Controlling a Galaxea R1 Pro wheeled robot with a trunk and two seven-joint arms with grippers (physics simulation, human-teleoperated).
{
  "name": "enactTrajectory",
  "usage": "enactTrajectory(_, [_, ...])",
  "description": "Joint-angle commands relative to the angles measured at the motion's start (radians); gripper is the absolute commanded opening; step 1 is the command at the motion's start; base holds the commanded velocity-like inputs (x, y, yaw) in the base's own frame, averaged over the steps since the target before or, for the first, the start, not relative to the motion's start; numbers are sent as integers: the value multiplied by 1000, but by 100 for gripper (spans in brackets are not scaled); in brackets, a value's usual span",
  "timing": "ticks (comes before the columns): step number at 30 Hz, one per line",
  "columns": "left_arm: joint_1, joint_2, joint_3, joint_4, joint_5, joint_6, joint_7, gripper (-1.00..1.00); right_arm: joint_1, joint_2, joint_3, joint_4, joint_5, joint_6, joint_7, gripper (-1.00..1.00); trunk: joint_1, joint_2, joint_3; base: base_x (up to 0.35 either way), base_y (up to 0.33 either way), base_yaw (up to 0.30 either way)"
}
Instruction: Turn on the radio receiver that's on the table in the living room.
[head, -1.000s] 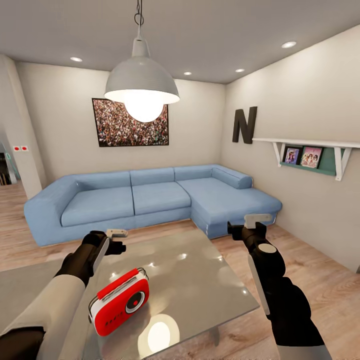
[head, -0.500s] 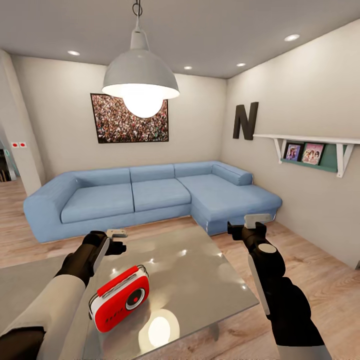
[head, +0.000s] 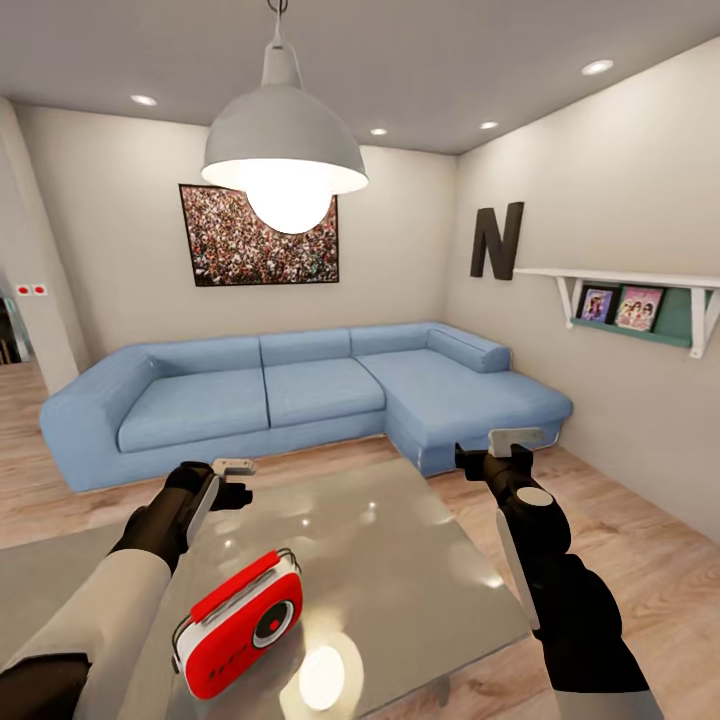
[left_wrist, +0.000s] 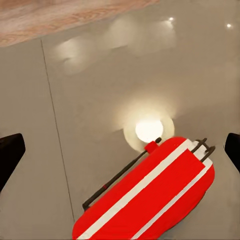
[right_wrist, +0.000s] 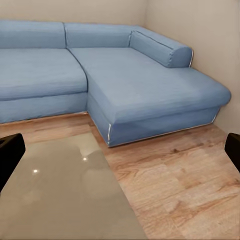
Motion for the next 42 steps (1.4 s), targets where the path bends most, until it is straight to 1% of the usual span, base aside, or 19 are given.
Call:
enactTrajectory(1, [0,0,0,0,0,0,0,100,0,0,0,0,0,0,0,100,0,0,0,75,32,0])
enactTrajectory(11, [0,0,0,-1,0,-2,0,100,0,0,0,0,0,0,0,100,0,0,-3,12,5,0])
enactTrajectory(35, [0,0,-2,7,0,-2,0,100,0,0,1,-1,-1,0,0,100,0,0,-40,0,0,0])
enactTrajectory(42, [0,-6,-3,8,0,-2,0,100,0,0,1,-1,0,0,-2,100,0,0,-47,0,0,0])
